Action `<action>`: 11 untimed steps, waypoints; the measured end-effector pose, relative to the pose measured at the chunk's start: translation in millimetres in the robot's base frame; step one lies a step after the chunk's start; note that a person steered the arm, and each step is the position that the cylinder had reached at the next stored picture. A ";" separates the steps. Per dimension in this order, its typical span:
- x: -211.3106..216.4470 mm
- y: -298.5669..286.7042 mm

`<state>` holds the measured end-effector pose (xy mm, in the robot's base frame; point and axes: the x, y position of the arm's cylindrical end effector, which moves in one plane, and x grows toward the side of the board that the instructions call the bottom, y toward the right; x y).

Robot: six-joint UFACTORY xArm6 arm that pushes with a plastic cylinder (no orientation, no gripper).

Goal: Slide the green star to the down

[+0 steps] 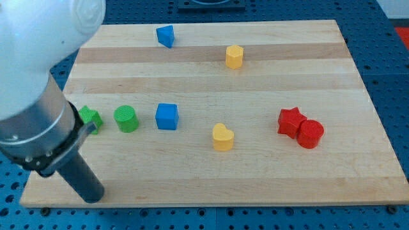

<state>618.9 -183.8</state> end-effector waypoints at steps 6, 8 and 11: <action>-129.8 -20.0; -77.7 60.7; -107.0 -15.1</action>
